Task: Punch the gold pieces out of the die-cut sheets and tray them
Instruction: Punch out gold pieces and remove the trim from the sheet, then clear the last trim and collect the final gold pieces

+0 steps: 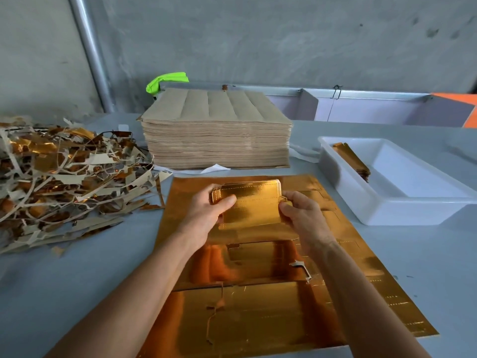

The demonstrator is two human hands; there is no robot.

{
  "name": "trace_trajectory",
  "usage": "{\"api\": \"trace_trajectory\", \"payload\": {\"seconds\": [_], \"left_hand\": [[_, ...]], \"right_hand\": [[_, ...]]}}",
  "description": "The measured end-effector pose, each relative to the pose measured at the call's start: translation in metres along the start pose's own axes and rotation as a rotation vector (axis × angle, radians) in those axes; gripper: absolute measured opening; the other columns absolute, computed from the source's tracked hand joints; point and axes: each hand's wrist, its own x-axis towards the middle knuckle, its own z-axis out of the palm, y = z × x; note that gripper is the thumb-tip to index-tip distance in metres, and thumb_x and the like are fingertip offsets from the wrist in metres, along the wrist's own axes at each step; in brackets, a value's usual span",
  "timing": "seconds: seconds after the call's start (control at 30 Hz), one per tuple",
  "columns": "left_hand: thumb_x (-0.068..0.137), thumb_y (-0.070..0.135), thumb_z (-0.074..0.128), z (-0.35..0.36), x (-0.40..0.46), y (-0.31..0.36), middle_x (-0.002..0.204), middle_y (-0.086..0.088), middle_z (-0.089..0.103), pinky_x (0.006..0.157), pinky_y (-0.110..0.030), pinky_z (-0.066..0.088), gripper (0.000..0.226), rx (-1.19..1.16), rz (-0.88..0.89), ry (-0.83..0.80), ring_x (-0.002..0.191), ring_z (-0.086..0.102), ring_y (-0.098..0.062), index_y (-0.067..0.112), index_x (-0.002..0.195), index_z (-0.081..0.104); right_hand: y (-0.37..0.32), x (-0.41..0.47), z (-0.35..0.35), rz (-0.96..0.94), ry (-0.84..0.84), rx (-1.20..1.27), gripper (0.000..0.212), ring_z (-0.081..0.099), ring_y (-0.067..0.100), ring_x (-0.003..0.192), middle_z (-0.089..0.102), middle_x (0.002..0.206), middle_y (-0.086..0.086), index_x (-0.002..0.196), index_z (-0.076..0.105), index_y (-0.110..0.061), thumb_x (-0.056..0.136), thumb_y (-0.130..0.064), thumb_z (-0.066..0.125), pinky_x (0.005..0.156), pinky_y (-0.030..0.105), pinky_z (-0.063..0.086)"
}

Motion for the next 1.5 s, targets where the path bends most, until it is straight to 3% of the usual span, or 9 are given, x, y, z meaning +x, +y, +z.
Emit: {"api": "trace_trajectory", "payload": {"seconds": [0.17,0.4,0.73,0.93,1.1,1.23,1.33,1.4,1.5], "left_hand": [[0.091,0.019,0.058,-0.01,-0.001,0.002,0.095,0.008,0.069,0.071,-0.022,0.055,0.012,-0.026,0.042,-0.104,0.089,0.067,-0.007,0.03,0.093,0.061],[0.092,0.017,0.058,-0.011,-0.01,-0.013,0.094,0.01,0.067,0.079,-0.016,0.048,0.015,0.394,0.155,-0.191,0.086,0.062,0.003,0.03,0.097,0.064],[0.092,0.011,0.059,0.061,-0.008,0.023,0.096,-0.006,0.068,0.055,-0.023,0.056,0.009,-0.178,-0.104,0.093,0.079,0.07,-0.017,0.018,0.097,0.059],[0.087,0.003,0.063,0.111,-0.004,0.028,0.094,-0.014,0.067,0.063,-0.033,0.058,0.008,-0.259,-0.188,0.089,0.08,0.068,-0.028,0.011,0.088,0.061],[0.085,0.005,0.067,0.138,0.023,0.045,0.099,-0.012,0.066,0.058,-0.026,0.056,0.021,0.003,-0.069,0.036,0.084,0.066,-0.023,0.006,0.105,0.062],[0.084,0.004,0.068,0.174,0.047,0.058,0.087,-0.009,0.068,0.061,-0.027,0.055,0.006,0.006,-0.085,0.056,0.079,0.065,-0.022,0.009,0.083,0.064],[0.084,0.001,0.067,0.206,0.067,0.062,0.079,-0.01,0.066,0.061,-0.029,0.055,0.017,-0.06,-0.101,0.063,0.072,0.065,-0.022,0.009,0.072,0.06],[0.084,-0.001,0.067,0.226,0.078,0.063,0.086,-0.011,0.067,0.065,-0.033,0.057,0.016,-0.033,-0.037,0.007,0.075,0.066,-0.023,0.011,0.076,0.059],[0.083,0.0,0.068,0.252,0.094,0.063,0.096,-0.008,0.066,0.075,-0.037,0.059,0.033,0.122,0.136,-0.073,0.084,0.067,-0.023,0.014,0.11,0.054]], "right_hand": [[0.001,-0.002,-0.009,-0.082,-0.033,-0.018,0.024,0.063,0.002,0.074,0.071,0.081,-0.009,0.095,0.066,-0.016,0.095,0.0,0.047,0.061,0.013,0.048],[0.018,-0.006,-0.009,-0.025,-0.059,-0.413,0.021,0.065,0.019,0.093,0.067,0.1,0.005,0.105,0.061,-0.013,0.097,-0.003,0.046,0.075,0.026,0.054],[-0.016,0.007,-0.013,0.208,0.199,0.46,0.04,0.07,0.014,0.075,0.067,0.098,0.009,0.12,0.051,-0.006,0.084,-0.004,0.069,0.067,0.025,0.056],[-0.031,0.013,-0.031,0.187,0.262,0.265,0.016,0.067,0.018,0.077,0.07,0.088,0.005,0.101,0.061,-0.012,0.088,-0.001,0.06,0.054,0.022,0.05],[-0.052,0.032,-0.068,0.087,0.256,0.067,0.024,0.067,0.021,0.082,0.067,0.088,0.0,0.09,0.055,-0.026,0.091,-0.002,0.055,0.07,0.035,0.056],[-0.063,0.052,-0.093,0.045,0.266,-0.024,0.024,0.068,0.022,0.085,0.069,0.098,0.004,0.101,0.055,-0.027,0.094,-0.005,0.051,0.081,0.04,0.058],[-0.07,0.064,-0.114,0.054,0.258,-0.04,0.033,0.066,0.017,0.067,0.068,0.082,0.004,0.087,0.059,-0.025,0.088,0.007,0.052,0.064,0.028,0.059],[-0.075,0.075,-0.134,0.052,0.349,-0.027,0.036,0.063,0.013,0.055,0.064,0.07,0.005,0.076,0.059,-0.02,0.083,0.015,0.053,0.053,0.021,0.055],[-0.077,0.098,-0.167,0.097,0.509,-0.02,0.029,0.065,0.021,0.062,0.063,0.077,0.01,0.102,0.058,-0.006,0.082,0.015,0.055,0.066,0.032,0.059]]}}
